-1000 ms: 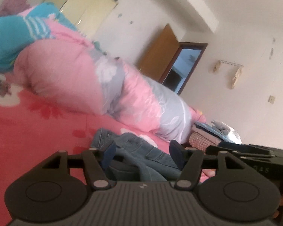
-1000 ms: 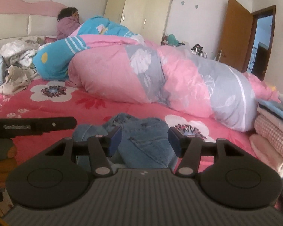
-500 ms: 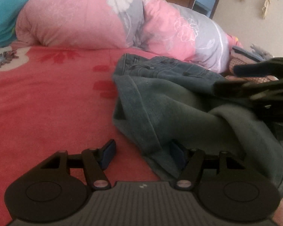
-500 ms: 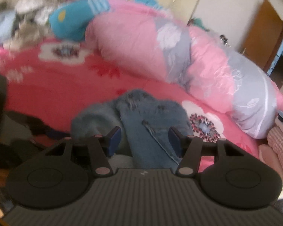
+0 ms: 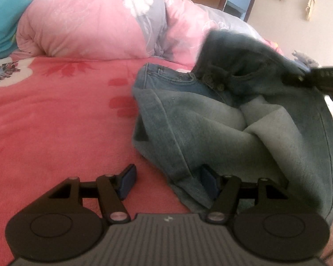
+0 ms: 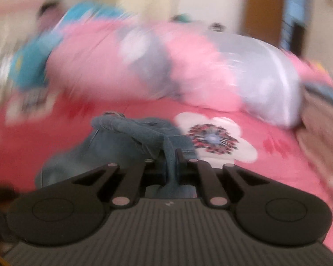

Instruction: Fold clothes

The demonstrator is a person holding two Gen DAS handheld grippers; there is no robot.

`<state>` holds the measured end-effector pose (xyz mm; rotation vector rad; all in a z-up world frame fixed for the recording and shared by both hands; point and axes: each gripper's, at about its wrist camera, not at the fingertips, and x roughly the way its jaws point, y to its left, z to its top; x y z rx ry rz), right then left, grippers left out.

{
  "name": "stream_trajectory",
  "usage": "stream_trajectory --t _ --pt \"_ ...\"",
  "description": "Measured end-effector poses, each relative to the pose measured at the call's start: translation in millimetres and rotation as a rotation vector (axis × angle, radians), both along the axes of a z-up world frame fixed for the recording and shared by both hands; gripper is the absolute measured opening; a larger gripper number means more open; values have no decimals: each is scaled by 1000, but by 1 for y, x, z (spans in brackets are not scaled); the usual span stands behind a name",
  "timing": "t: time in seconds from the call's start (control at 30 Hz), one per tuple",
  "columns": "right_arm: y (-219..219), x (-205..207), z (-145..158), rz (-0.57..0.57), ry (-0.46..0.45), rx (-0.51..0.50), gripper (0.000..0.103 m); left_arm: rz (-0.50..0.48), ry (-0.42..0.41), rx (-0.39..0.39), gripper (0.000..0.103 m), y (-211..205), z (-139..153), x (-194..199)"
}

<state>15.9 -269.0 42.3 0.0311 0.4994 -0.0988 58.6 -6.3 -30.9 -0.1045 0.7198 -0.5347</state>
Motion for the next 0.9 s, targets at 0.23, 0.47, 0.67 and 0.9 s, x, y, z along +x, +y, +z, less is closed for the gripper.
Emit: stream_trajectory --t 0.23,0.47,0.67,0.9 --pt "-81 -20 -49 -113 -26 392 5 13 -63 -106 64 22 10 -4" --pt "-125 -22 -98 -76 -92 726 7 98 -18 -287 67 51 31 23" --pt "-141 -11 -120 -44 -76 926 9 114 89 -221 65 24 33 97" --pt "-150 -10 -123 -28 -58 981 11 51 223 -131 63 -20 19 180"
